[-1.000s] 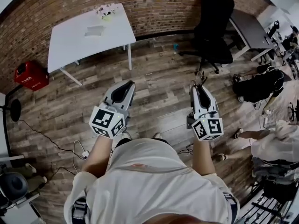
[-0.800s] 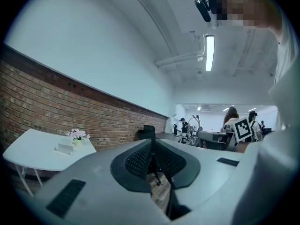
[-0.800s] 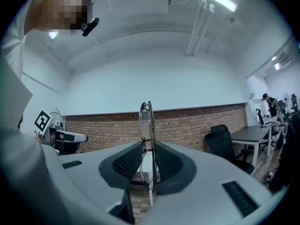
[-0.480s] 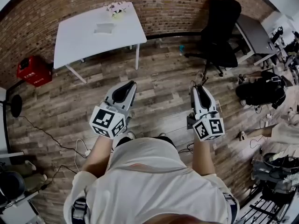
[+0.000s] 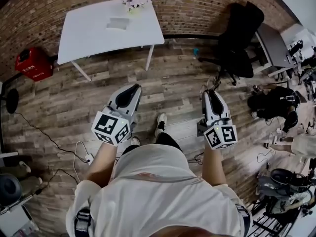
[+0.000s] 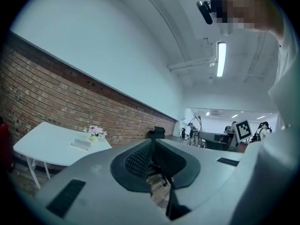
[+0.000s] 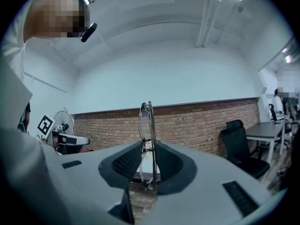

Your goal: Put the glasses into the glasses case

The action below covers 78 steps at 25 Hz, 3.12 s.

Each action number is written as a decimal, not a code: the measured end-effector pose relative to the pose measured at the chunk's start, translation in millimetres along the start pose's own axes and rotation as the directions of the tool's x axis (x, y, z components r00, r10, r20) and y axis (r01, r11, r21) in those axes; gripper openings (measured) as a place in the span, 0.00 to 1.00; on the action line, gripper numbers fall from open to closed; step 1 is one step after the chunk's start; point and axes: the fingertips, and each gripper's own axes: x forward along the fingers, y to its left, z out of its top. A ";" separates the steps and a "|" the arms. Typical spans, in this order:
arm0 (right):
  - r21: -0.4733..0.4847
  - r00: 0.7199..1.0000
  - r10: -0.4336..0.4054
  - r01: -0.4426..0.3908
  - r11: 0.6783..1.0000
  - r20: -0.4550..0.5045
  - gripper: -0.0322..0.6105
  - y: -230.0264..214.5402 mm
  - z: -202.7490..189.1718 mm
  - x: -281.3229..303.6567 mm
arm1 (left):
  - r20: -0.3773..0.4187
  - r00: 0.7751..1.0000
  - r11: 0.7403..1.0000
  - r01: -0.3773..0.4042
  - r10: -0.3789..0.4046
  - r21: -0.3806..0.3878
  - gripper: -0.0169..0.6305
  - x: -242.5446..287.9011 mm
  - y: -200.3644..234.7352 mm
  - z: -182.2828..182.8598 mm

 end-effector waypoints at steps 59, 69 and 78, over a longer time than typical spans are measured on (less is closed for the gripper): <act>0.009 0.768 0.623 -0.629 0.777 -0.146 0.27 123.9 -9.8 596.3 | 0.044 0.851 0.852 -0.523 0.524 -0.034 0.08 109.5 463.6 99.5; 0.116 0.600 0.725 -0.738 0.665 -0.338 0.27 129.5 -55.5 676.1 | 0.020 0.777 0.776 -0.627 0.630 -0.066 0.08 130.5 500.7 102.4; 0.402 0.180 0.767 -0.766 0.502 -0.616 0.28 131.3 -174.0 714.8 | -0.041 0.683 0.677 -0.728 0.729 -0.109 0.08 157.2 515.2 82.0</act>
